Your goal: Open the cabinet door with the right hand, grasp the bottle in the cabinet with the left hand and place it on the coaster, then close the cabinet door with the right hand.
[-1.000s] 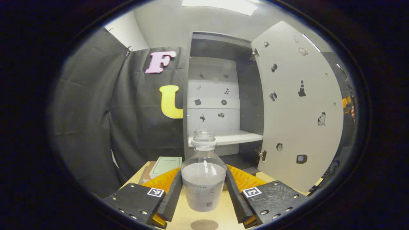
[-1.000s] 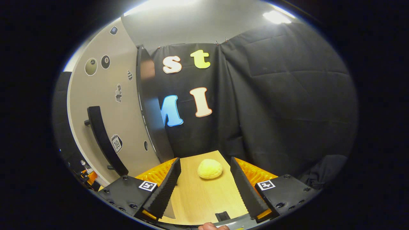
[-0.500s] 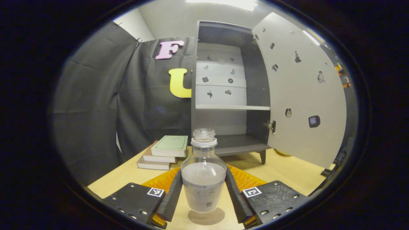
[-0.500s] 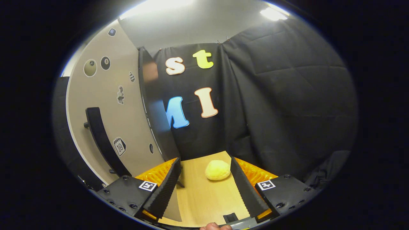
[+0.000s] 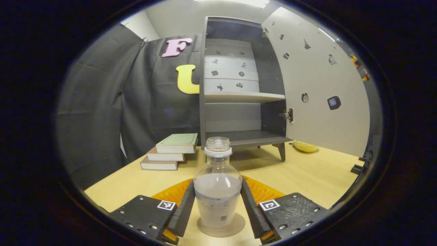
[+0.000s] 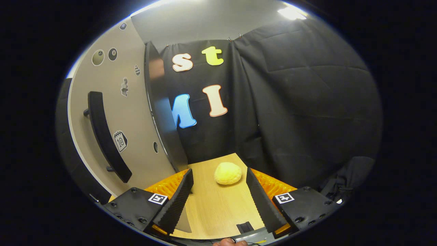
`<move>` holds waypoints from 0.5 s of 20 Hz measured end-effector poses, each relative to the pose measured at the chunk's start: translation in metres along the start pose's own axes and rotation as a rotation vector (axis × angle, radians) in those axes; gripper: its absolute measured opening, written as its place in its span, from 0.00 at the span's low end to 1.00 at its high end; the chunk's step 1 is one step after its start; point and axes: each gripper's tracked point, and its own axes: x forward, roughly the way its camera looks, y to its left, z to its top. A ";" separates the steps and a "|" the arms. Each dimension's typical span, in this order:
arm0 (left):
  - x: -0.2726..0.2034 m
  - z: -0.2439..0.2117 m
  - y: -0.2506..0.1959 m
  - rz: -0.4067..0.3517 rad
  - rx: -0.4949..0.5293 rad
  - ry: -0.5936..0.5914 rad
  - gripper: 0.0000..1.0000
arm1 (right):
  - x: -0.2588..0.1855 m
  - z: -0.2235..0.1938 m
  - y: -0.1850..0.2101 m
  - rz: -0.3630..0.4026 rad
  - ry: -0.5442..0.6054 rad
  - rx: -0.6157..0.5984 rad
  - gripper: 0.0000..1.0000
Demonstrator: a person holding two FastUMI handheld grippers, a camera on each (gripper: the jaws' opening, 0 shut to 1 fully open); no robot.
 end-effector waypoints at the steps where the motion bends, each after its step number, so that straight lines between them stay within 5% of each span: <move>1: -0.003 -0.007 0.001 0.008 -0.018 0.008 0.72 | 0.000 -0.007 -0.002 -0.012 0.020 0.006 0.98; 10: -0.004 -0.007 -0.001 0.003 0.029 0.024 0.72 | -0.004 -0.035 0.005 -0.009 0.086 0.018 0.98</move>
